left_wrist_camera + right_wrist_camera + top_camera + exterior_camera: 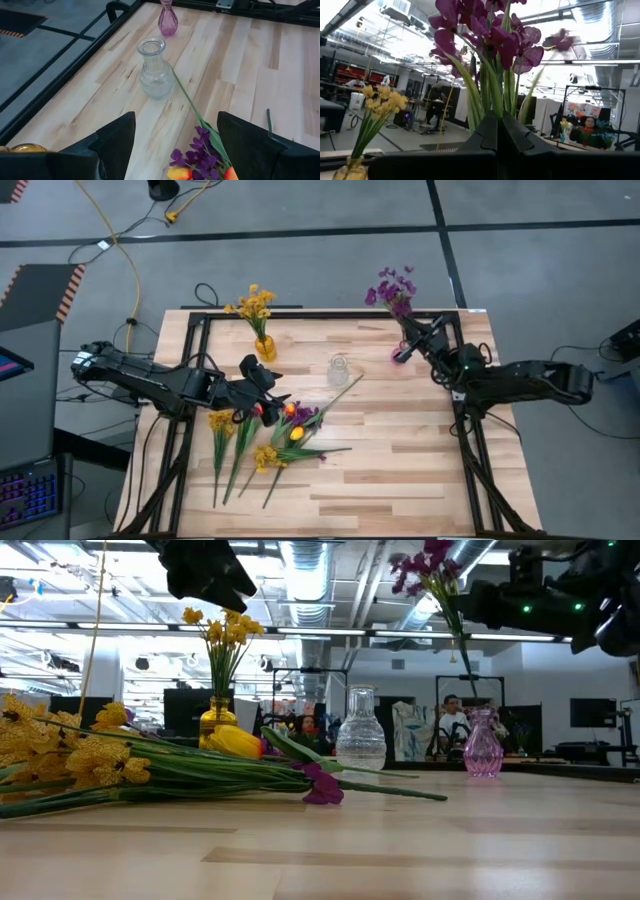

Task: Sort flowers into vase by color
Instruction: Put the violet flowers into the pink vase

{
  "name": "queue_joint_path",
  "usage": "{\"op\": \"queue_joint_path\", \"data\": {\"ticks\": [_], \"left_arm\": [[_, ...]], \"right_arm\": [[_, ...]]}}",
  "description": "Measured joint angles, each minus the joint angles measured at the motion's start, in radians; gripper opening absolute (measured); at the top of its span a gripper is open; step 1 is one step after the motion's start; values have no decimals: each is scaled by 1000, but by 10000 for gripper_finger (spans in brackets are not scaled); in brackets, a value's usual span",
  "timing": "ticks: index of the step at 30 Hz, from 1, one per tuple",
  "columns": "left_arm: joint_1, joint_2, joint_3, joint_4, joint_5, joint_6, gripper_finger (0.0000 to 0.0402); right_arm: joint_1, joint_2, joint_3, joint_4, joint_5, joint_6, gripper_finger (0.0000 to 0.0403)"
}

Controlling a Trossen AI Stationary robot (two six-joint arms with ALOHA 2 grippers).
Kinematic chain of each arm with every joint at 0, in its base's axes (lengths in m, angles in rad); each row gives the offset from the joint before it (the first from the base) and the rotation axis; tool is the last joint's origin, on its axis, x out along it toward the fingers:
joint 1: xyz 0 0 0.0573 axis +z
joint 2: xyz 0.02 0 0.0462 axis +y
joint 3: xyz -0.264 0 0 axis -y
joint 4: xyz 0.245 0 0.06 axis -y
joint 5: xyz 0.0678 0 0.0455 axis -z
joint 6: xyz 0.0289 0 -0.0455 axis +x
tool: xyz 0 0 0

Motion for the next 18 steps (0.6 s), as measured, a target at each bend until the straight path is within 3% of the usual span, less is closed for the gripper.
{"op": "queue_joint_path", "data": {"ticks": [18], "left_arm": [[0,0,0,16,0,-2,270]], "right_arm": [[3,66,0,10,54,16,31]]}}
